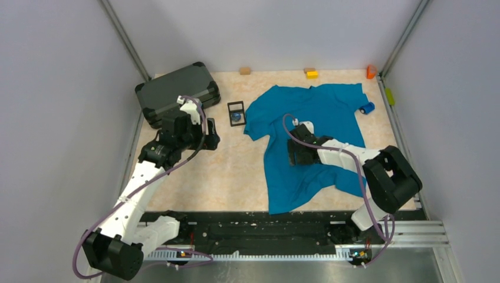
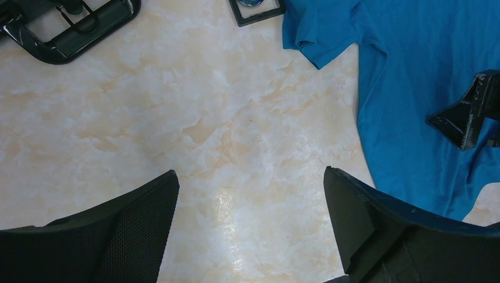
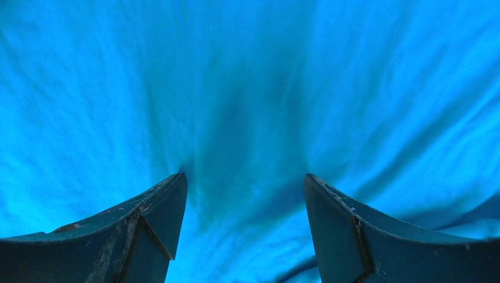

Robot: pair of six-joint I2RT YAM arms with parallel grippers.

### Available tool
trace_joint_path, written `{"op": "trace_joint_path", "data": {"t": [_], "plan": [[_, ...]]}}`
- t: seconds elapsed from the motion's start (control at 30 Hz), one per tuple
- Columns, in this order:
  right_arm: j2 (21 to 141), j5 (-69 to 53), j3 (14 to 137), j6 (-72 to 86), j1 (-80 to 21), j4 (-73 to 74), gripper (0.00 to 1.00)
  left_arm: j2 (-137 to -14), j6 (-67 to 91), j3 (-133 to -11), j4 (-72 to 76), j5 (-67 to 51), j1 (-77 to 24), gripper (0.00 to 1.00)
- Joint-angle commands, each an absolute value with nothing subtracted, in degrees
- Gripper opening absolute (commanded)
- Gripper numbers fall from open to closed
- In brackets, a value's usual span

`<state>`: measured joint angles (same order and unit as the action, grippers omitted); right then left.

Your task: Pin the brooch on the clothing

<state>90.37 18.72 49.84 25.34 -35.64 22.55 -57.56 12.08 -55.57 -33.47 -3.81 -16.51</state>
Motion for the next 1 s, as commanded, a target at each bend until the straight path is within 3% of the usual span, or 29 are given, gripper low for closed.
{"op": "trace_joint_path", "data": {"t": [0.0, 0.53, 0.97], "plan": [[88.66, 14.66, 48.03, 28.55, -36.03, 22.89, 0.74, -57.19, 12.30, -55.21, -31.69, -4.25, -16.26, 0.96], [79.12, 8.41, 38.94, 38.11, -39.50, 30.03, 0.73, -56.47, 12.66, -55.20, -31.31, -5.72, -16.26, 0.96], [75.97, 14.32, 48.68, 32.52, -39.77, 35.07, 0.75, -55.48, 12.07, -54.24, -29.73, -5.10, -16.26, 0.96]]}}
